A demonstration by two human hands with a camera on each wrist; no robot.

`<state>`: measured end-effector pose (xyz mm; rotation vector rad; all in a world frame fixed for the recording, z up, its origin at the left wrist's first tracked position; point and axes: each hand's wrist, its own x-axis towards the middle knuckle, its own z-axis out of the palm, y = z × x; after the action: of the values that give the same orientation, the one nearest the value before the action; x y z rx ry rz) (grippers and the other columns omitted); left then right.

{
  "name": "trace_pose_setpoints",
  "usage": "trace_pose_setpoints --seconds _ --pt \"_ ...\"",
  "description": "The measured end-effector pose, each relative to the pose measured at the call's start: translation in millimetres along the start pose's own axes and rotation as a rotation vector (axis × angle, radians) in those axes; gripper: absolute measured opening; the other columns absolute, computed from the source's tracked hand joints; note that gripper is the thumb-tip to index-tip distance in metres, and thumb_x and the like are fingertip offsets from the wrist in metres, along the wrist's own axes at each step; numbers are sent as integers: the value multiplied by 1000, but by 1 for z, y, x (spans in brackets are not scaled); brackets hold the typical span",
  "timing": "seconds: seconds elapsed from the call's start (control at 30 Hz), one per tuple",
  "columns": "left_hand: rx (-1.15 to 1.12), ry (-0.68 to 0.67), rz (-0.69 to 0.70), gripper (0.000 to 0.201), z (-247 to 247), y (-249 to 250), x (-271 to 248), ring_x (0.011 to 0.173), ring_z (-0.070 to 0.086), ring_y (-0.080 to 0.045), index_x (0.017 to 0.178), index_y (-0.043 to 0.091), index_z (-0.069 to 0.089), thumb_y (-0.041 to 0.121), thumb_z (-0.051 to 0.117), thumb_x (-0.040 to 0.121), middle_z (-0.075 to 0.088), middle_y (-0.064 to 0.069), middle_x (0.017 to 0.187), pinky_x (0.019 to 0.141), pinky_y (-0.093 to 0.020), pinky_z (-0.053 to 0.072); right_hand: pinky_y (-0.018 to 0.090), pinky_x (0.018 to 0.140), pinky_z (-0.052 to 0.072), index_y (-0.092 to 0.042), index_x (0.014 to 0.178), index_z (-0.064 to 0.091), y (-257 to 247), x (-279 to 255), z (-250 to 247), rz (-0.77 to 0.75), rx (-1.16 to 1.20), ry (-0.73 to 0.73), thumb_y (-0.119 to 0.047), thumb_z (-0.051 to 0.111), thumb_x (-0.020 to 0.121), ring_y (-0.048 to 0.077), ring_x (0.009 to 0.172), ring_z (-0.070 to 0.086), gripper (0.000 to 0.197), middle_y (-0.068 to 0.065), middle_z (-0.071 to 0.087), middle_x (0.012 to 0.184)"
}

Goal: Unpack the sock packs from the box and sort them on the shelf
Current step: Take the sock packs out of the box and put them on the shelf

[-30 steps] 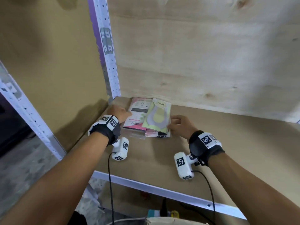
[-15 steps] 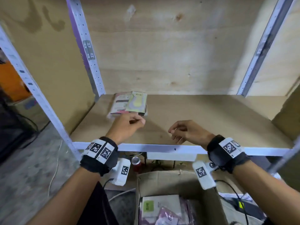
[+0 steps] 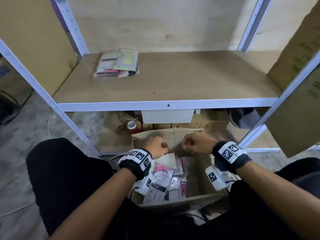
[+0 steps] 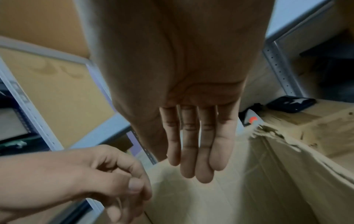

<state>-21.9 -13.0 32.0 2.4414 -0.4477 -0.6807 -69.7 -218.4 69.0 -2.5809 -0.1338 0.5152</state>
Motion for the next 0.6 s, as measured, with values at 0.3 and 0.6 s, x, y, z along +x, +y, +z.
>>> trace_pose_setpoints --seconds 0.3,0.6 --pt "146 -59 -271 38 56 -54 62 112 64 -34 120 5 68 25 69 88 69 -17 122 91 -32 51 38 89 57 -8 107 69 35 88 80 134 -86 -139 -23 56 95 27 96 68 24 11 71 107" --pt "214 -58 -414 35 58 -88 72 109 66 -37 104 2 72 33 63 92 70 -19 116 90 -38 54 40 87 49 -14 117 64 35 155 168 -83 -369 -322 -21 56 96 34 111 61 24 13 60 121"
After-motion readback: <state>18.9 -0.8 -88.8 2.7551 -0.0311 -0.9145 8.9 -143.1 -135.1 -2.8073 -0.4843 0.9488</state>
